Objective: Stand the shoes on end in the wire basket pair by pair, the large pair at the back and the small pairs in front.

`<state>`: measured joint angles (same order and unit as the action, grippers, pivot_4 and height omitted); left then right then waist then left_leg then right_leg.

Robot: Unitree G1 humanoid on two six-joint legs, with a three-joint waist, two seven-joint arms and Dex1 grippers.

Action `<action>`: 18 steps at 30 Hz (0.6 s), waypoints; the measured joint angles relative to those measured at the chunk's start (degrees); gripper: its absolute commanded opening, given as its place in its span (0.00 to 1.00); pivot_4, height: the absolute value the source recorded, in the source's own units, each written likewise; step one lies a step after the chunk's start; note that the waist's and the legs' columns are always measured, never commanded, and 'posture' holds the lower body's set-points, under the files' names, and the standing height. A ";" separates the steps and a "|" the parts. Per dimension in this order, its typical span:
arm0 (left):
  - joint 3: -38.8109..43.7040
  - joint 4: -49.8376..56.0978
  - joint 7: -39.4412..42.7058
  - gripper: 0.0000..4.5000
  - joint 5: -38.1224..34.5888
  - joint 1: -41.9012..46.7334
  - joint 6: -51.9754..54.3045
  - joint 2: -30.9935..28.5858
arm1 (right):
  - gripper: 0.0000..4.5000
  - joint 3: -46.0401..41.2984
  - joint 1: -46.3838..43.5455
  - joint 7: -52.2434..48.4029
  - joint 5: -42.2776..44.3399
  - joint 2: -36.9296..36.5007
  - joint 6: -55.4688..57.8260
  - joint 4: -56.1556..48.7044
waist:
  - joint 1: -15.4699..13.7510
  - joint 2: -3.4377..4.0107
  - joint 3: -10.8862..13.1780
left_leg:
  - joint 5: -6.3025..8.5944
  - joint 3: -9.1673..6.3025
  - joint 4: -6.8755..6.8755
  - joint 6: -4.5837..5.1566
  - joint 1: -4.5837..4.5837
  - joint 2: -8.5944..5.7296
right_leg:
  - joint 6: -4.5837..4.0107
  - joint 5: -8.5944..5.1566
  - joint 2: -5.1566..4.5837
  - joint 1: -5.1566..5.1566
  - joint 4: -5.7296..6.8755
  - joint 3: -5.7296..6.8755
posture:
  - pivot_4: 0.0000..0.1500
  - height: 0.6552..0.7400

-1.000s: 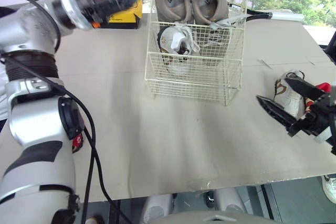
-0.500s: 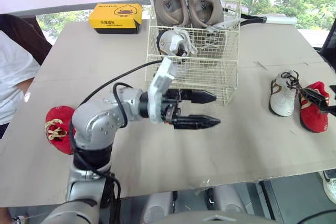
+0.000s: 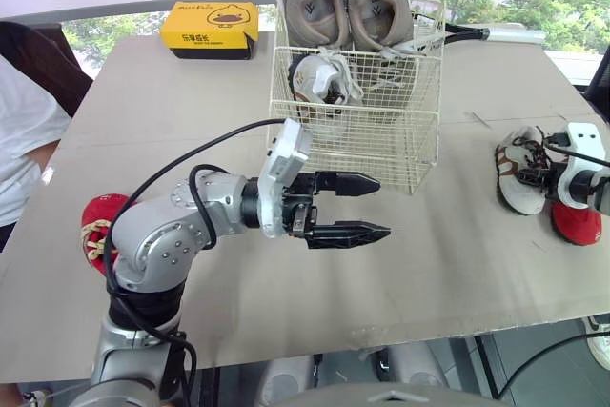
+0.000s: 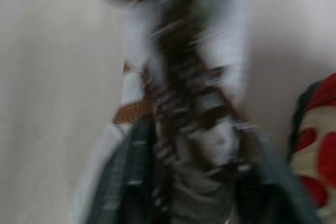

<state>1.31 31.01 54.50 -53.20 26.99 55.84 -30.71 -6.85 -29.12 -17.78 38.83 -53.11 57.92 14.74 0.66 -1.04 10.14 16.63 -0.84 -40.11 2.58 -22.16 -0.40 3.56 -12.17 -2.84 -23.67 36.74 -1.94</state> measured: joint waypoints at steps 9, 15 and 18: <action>0.97 0.87 -4.11 0.93 -1.50 -3.85 -1.43 -0.19 | 0.01 -20.53 10.53 2.48 8.90 6.91 1.26 -29.26 | 0.55 0.40 0.18 | 0.01 0.01 0.02 0.00 -0.03 0.03 | 0.07 0.02 0.05 -0.18 0.10 -0.17 | 1.00 1.00; 5.52 4.99 -11.56 0.93 1.79 -16.32 -9.59 3.10 | 0.01 -20.25 -6.19 14.83 20.03 20.62 -4.03 -47.59 | 1.42 0.31 0.13 | 0.01 0.00 0.33 -0.02 0.25 0.13 | 0.03 0.02 0.17 -0.16 0.14 -0.30 | 1.00 1.00; 8.73 6.95 -14.29 0.93 1.27 -20.34 -12.72 4.20 | 0.01 -10.17 -8.74 15.57 11.78 29.51 -13.74 -48.31 | 1.12 0.26 0.09 | -0.01 -0.01 0.34 -0.03 0.22 0.10 | 0.02 0.02 0.11 -0.17 0.12 -0.26 | 1.00 1.00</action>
<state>10.04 37.97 40.21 -51.93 6.65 43.12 -26.50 -17.03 -37.86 -2.21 50.61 -23.59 44.18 -33.57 1.78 -0.78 10.23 16.62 -0.85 -39.77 2.54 -21.94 -0.31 3.58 -12.15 -2.73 -23.84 36.86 -2.19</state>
